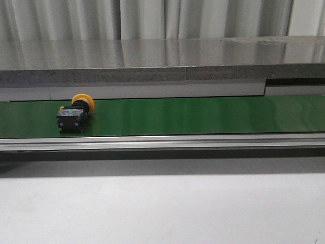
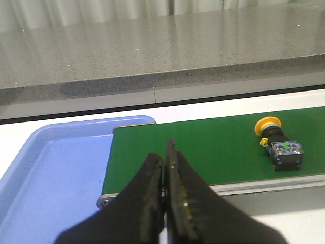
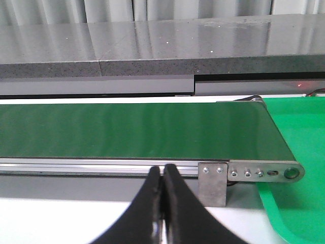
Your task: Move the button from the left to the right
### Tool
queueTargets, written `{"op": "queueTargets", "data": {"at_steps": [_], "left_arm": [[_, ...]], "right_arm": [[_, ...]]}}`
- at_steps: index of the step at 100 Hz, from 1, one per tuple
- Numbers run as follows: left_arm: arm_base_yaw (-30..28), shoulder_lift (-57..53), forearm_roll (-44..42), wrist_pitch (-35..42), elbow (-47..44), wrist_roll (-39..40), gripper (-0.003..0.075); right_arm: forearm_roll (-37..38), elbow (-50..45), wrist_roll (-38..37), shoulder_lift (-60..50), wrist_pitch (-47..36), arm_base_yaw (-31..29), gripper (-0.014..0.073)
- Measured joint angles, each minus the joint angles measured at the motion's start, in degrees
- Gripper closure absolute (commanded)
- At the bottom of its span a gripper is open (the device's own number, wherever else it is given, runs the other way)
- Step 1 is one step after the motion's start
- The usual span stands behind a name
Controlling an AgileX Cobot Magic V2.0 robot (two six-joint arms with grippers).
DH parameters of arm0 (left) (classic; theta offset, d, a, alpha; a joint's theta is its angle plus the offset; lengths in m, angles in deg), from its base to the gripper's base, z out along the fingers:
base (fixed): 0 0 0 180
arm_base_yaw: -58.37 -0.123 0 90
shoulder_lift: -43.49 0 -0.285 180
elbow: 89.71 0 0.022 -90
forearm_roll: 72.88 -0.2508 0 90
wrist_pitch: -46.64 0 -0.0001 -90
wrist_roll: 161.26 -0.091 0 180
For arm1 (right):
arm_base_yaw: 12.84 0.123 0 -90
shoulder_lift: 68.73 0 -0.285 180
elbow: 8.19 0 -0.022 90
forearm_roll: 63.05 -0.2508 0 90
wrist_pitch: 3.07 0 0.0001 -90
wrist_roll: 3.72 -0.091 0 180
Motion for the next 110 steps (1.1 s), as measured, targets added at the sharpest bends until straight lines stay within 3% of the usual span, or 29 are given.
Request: {"op": "queueTargets", "data": {"at_steps": [33,54,70,97,110], "left_arm": [[0.00,0.00,0.00,0.00,0.00,0.00,0.0739],[0.00,0.00,0.00,0.00,0.00,0.00,0.0739],[0.00,0.00,0.00,0.00,0.00,0.00,0.0739],[0.00,0.00,0.00,0.00,0.00,0.00,0.0739],[0.00,0.00,0.00,0.00,0.00,0.00,0.0739]], "right_arm": [[0.00,0.40,0.00,0.00,-4.59,0.00,0.0662],[0.00,9.43,0.00,1.67,-1.67,0.00,0.0662],[0.00,19.21,0.00,10.67,4.36,0.00,0.0662],[0.00,36.47,0.00,33.67,21.55,0.00,0.0662],[0.00,42.26,0.00,43.66,25.09,0.00,0.0662]]}}
